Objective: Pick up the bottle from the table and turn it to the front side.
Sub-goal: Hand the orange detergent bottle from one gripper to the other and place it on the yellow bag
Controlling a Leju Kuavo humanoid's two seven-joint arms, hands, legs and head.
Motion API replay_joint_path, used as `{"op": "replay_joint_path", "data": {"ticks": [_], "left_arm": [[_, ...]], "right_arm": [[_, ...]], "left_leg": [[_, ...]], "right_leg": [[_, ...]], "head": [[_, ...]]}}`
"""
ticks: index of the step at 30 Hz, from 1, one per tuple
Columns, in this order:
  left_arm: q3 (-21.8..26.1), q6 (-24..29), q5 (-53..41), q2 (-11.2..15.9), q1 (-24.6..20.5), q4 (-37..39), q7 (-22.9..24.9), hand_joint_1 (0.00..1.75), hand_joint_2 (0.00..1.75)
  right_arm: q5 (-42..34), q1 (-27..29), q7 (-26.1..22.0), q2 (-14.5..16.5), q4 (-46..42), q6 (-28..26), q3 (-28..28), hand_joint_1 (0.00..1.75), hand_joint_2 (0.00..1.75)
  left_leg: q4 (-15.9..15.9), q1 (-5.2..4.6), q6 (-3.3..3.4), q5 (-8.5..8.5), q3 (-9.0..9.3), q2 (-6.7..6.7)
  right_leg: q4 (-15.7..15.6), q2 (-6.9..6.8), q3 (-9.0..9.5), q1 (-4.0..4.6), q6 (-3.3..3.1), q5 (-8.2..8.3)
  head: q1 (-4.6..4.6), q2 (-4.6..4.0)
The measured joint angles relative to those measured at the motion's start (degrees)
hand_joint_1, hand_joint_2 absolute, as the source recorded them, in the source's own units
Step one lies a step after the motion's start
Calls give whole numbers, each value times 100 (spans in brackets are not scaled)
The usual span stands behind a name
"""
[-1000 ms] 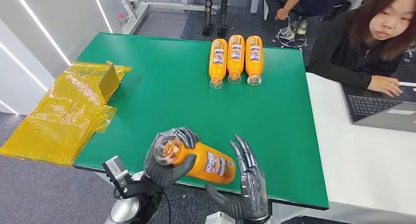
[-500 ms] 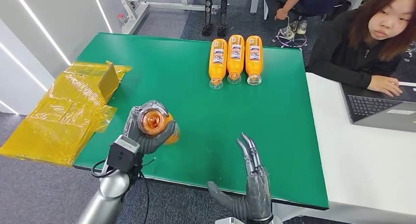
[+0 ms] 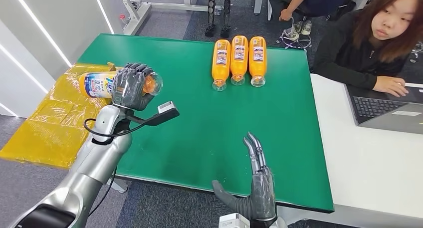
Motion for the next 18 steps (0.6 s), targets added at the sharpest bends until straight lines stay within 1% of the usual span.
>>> {"op": "replay_joint_path", "data": {"ticks": [3,5,10,14,16,17,18], "left_arm": [[-134,31,-338,16,-379,915,344,175,175],[-201,-76,-477,20,-540,1367,588,175,175],[-298,-656,-687,1,-824,2207,1270,175,175],[-332,-1145,-836,-50,-949,2622,1711,175,175],[-348,-1355,-891,-72,-959,2774,1889,161,175],[-359,-1450,-915,-77,-959,2836,1964,129,175],[-370,-1527,-940,-81,-959,2889,2029,86,175]], "right_arm": [[-11,10,4,8,3,0,-22,0,175],[-26,17,14,9,6,0,-34,0,175],[-106,14,154,11,18,0,-41,0,175],[-103,1,326,11,17,0,-36,0,175],[-98,2,401,9,14,0,-30,0,175],[-97,4,440,5,10,0,-26,0,175],[-96,10,476,-1,3,0,-21,0,175]], "left_leg": [[0,0,-2,1,0,4],[0,1,-3,1,-2,4],[-1,1,-3,1,-8,6],[-1,1,-3,1,-11,5],[-1,0,-3,1,-12,6],[-1,0,-3,1,-12,6],[-1,0,-3,1,-12,6]], "right_leg": [[1,8,-4,0,-1,0],[2,9,-8,0,-1,0],[3,11,-16,1,-2,0],[3,10,-17,1,-2,0],[3,11,-18,0,-1,0],[3,11,-18,0,-1,0],[3,11,-18,0,-1,0]], "head": [[-1,0],[-1,0],[0,0],[1,0],[1,0],[1,0],[0,0]]}}
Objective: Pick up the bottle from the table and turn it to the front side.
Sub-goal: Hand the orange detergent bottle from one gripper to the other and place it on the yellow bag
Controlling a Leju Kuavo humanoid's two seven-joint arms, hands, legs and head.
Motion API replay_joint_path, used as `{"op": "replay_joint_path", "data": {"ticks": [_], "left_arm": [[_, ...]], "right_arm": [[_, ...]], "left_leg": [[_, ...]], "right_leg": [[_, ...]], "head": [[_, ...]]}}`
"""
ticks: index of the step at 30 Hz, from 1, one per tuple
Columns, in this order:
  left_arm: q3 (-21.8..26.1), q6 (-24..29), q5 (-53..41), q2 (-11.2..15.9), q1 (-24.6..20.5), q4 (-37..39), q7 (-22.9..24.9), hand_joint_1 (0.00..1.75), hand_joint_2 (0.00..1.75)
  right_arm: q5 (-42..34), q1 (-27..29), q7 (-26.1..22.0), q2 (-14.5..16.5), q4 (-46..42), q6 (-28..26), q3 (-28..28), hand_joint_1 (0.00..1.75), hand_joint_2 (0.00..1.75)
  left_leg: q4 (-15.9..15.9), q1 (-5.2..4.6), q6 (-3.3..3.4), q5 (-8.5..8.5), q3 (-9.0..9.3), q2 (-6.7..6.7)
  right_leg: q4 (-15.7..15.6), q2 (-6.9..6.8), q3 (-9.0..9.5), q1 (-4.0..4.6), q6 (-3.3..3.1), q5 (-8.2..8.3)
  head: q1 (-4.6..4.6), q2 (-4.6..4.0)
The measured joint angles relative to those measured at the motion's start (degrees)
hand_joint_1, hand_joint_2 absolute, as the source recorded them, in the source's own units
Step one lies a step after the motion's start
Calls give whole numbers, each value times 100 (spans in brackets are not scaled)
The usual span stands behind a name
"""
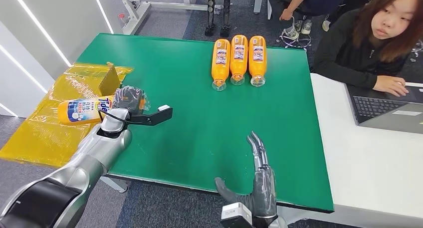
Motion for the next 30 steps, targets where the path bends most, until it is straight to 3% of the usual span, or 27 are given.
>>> {"op": "replay_joint_path", "data": {"ticks": [2,3,24,27,30], "left_arm": [[-19,-86,-45,4,1,91,95,12,175],[-28,-114,-69,10,1,130,129,0,175],[-44,-321,-42,241,12,399,98,0,175],[-29,-125,-51,227,-7,395,-72,0,175],[30,420,-1,155,-33,309,-456,0,175]], "right_arm": [[1,20,55,-19,-22,0,11,0,175],[2,35,69,-30,-33,0,17,0,175],[-230,-63,45,-158,111,7,237,0,175],[-207,-57,86,-163,108,5,241,0,175],[-76,10,193,-179,54,2,206,0,175]], "left_leg": [[0,0,0,0,-1,0],[0,0,0,0,-1,0],[-1,0,-3,2,-4,2],[0,0,-3,2,-4,3],[2,-1,-3,2,-4,2]], "right_leg": [[0,0,0,0,0,0],[0,0,-1,0,0,0],[5,0,-6,0,-1,0],[4,0,-10,0,-1,0],[4,0,-12,0,-1,0]], "head": [[1,0],[1,0],[0,0],[0,0],[0,0]]}}
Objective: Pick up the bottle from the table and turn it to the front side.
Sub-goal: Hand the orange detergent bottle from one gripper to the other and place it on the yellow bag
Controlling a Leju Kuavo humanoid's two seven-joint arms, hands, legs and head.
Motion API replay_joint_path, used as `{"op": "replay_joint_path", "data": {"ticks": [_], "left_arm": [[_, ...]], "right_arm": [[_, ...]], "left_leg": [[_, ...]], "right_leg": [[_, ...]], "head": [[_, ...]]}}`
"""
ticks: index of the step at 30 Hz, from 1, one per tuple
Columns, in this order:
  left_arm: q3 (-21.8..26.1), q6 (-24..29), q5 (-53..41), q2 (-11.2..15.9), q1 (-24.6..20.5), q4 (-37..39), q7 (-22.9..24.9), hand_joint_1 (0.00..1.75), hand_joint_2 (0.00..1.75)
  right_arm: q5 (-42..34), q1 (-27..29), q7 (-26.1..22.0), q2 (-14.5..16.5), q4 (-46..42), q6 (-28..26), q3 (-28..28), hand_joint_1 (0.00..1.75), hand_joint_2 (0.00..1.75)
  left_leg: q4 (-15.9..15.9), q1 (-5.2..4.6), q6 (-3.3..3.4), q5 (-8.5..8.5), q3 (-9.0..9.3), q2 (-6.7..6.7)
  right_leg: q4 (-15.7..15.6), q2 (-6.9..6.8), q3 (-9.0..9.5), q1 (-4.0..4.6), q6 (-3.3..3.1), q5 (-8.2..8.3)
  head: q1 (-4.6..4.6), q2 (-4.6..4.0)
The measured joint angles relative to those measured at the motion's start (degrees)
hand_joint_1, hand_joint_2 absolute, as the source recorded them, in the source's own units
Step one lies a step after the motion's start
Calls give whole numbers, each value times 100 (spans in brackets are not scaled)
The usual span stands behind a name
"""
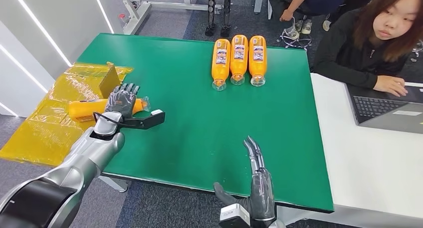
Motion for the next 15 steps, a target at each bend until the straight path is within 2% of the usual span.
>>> {"op": "replay_joint_path", "data": {"ticks": [3,5,8,11,12,15], "left_arm": [[150,383,505,-132,106,-535,-707,0,175],[273,270,1030,-207,331,-1249,-1100,0,175],[366,45,1501,-265,620,-2065,-1357,0,175],[382,5,1626,-273,670,-2192,-1450,0,175],[427,-78,2057,-281,801,-2484,-1678,0,175],[571,-455,4023,-322,1667,-4432,-2550,0,175]], "right_arm": [[181,154,65,-26,-142,-2,-110,0,175],[247,267,68,-36,-241,-2,-200,0,175],[271,375,61,-43,-327,-2,-292,0,175],[270,390,59,-43,-339,-2,-308,0,175],[271,420,39,-43,-356,-2,-336,0,175],[284,637,-104,-35,-511,-2,-566,0,175]], "left_leg": [[0,-2,0,-1,-1,-1],[0,-4,0,-2,-2,2],[0,-4,-1,-5,-4,15],[0,-4,-1,-6,-3,19],[0,-4,-1,-7,-3,20],[-2,-1,0,-9,-6,18]], "right_leg": [[-1,0,2,-2,0,0],[-1,3,2,-3,1,0],[-2,16,-2,-4,1,0],[-2,19,-3,-4,1,0],[-2,20,-4,-4,1,0],[-2,20,-9,-2,-1,-2]], "head": [[1,0],[2,0],[1,0],[-1,0],[-1,0],[1,0]]}}
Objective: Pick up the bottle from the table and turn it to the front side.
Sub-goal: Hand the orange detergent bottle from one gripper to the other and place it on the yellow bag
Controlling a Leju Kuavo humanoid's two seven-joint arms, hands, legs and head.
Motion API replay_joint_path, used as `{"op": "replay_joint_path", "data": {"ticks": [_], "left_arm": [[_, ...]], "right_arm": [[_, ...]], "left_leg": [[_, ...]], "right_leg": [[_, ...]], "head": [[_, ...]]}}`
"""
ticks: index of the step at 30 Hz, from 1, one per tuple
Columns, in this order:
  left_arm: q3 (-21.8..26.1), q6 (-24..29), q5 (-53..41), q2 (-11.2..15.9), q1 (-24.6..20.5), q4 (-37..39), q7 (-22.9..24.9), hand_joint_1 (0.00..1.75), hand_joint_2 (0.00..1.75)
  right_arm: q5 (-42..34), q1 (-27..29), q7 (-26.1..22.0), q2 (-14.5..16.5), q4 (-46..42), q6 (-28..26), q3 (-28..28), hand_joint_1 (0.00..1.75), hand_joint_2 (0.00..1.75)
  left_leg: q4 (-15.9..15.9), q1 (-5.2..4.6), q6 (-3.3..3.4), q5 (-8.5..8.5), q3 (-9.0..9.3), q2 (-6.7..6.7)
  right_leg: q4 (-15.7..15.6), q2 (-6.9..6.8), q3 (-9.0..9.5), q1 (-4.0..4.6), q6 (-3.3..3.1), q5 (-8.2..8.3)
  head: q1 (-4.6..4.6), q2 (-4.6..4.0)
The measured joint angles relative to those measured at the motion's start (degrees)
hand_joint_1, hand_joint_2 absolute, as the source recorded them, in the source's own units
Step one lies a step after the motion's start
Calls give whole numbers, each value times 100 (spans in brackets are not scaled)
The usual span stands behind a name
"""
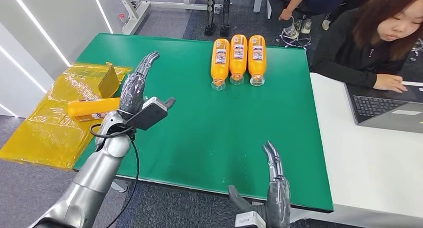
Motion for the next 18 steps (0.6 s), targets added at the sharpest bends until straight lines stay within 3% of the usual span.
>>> {"op": "replay_joint_path", "data": {"ticks": [3,11,18], "left_arm": [[8,-53,269,-9,313,-776,-72,0,175],[17,-131,498,-8,497,-1292,-187,0,175],[-20,-1154,1764,-103,1121,-2140,-410,0,175]], "right_arm": [[2,101,-38,3,-80,0,-114,0,175],[45,220,-61,5,-143,0,-239,0,175],[469,672,-137,87,-567,-3,-633,0,175]], "left_leg": [[-1,1,0,0,-1,-1],[-1,0,-5,5,0,-3],[0,-1,-1,-2,-3,-3]], "right_leg": [[1,-1,0,1,0,0],[3,-4,2,1,-1,3],[0,-5,-1,0,-1,-3]], "head": [[-1,0],[0,0],[-1,0]]}}
